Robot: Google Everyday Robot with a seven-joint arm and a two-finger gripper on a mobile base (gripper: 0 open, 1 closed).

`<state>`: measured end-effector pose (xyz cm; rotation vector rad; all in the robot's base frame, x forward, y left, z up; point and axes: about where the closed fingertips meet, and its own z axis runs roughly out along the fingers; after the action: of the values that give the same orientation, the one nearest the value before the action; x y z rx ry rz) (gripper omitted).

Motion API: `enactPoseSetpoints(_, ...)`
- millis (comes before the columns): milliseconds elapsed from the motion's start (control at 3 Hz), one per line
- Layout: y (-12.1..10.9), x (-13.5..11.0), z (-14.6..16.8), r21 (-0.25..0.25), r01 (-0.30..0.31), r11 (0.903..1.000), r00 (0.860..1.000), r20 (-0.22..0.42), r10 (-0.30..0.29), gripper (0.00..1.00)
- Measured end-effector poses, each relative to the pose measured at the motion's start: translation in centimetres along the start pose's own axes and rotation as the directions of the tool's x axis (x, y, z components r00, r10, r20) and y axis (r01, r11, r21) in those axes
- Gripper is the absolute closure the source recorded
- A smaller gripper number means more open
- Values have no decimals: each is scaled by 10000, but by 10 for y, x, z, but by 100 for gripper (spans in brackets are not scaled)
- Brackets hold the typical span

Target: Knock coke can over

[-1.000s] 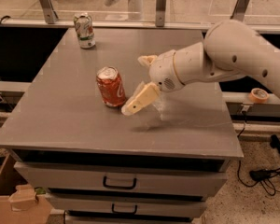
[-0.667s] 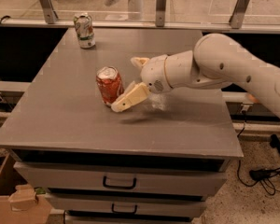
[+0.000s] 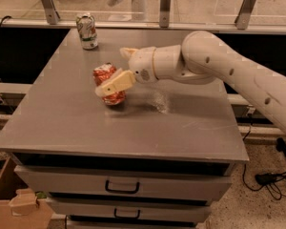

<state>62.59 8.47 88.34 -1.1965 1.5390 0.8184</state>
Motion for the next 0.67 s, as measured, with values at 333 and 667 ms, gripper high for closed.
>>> enactPoseSetpoints(333,-22,-34,9,289,-143,9995,9983,574,126,0)
enactPoseSetpoints(667,-35,-53,12,499,-232,9985,9966,803,192,0)
